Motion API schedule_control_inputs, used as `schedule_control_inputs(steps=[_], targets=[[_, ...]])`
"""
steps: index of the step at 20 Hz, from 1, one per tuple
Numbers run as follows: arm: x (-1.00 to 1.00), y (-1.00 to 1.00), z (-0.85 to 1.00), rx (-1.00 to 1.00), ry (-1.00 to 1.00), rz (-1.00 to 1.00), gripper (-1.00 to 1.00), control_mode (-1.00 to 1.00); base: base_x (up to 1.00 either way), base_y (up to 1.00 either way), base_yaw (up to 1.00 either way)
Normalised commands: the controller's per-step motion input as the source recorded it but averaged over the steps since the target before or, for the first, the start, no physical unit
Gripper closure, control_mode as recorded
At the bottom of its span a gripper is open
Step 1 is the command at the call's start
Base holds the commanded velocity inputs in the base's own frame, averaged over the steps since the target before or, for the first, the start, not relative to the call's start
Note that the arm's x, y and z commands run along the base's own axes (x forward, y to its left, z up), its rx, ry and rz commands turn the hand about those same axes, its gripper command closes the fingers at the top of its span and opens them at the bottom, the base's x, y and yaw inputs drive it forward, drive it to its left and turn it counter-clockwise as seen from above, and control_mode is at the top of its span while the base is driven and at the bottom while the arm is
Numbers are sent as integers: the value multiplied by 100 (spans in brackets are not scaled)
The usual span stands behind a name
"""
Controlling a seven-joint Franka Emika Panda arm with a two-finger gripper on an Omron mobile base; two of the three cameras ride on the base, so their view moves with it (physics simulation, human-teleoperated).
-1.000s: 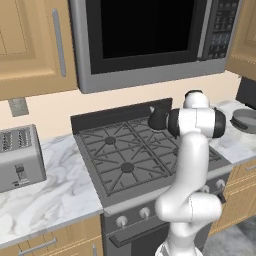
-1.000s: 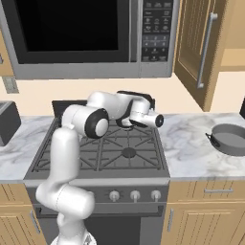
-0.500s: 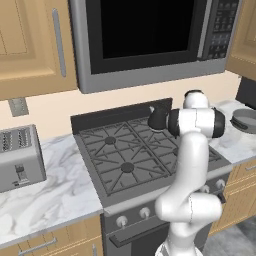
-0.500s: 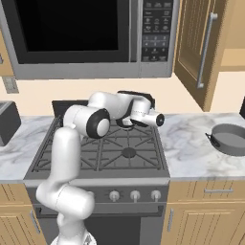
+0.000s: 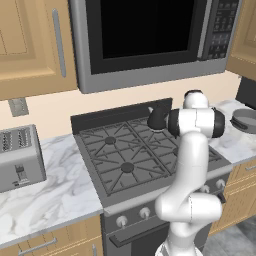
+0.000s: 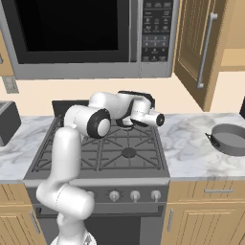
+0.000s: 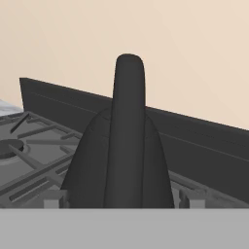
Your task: Pick the kettle from the cabinet and place it on a stove burner. Then pick the pot from the counter and place it on another stove burner. Finally, turn both burners on.
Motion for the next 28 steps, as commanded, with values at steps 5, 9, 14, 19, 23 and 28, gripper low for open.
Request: schedule_control_inputs(steps=[5, 9, 14, 19, 23, 28], targets=[[0, 0, 0, 0, -1, 0, -100, -100, 0, 0, 0], [0, -1, 0, 0, 0, 0, -100, -100, 0, 0, 0], [-2, -1, 0, 0, 0, 0, -100, -100, 0, 0, 0], [-5, -1, 0, 0, 0, 0, -100, -100, 0, 0, 0], [-13, -1, 0, 0, 0, 0, -100, -100, 0, 0, 0], [-21, -4, 2, 0, -2, 0, -100, -100, 0, 0, 0]])
